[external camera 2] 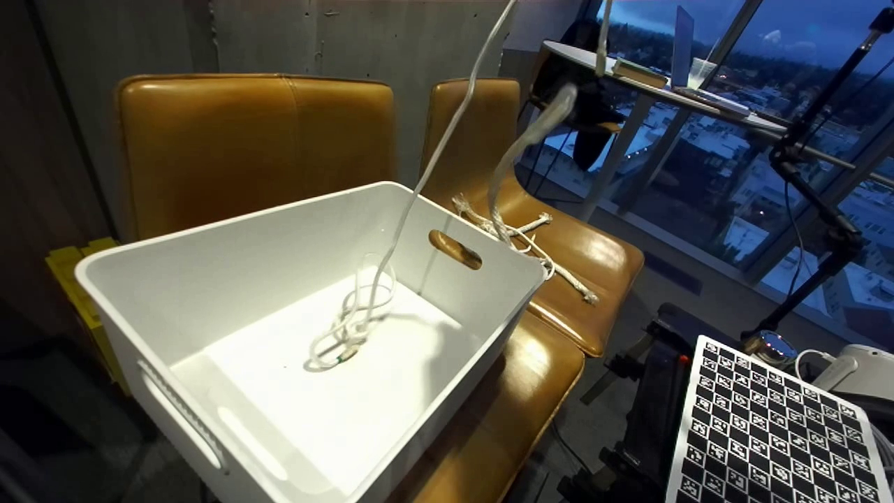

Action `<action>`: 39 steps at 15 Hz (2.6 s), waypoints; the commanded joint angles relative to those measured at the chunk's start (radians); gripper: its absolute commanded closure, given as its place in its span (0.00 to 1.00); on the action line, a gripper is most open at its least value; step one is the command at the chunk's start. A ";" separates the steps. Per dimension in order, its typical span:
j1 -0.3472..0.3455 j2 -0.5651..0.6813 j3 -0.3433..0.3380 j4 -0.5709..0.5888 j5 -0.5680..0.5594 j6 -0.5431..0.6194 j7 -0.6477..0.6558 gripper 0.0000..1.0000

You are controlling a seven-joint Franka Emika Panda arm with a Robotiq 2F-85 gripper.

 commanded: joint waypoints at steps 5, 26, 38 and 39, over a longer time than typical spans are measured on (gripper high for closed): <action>-0.095 0.049 -0.133 0.120 0.012 -0.028 -0.132 0.99; 0.091 0.234 0.069 -0.010 0.110 0.150 -0.014 0.99; 0.095 0.254 0.063 -0.134 0.125 0.170 -0.072 0.41; 0.079 0.254 0.048 -0.134 0.138 0.166 -0.109 0.32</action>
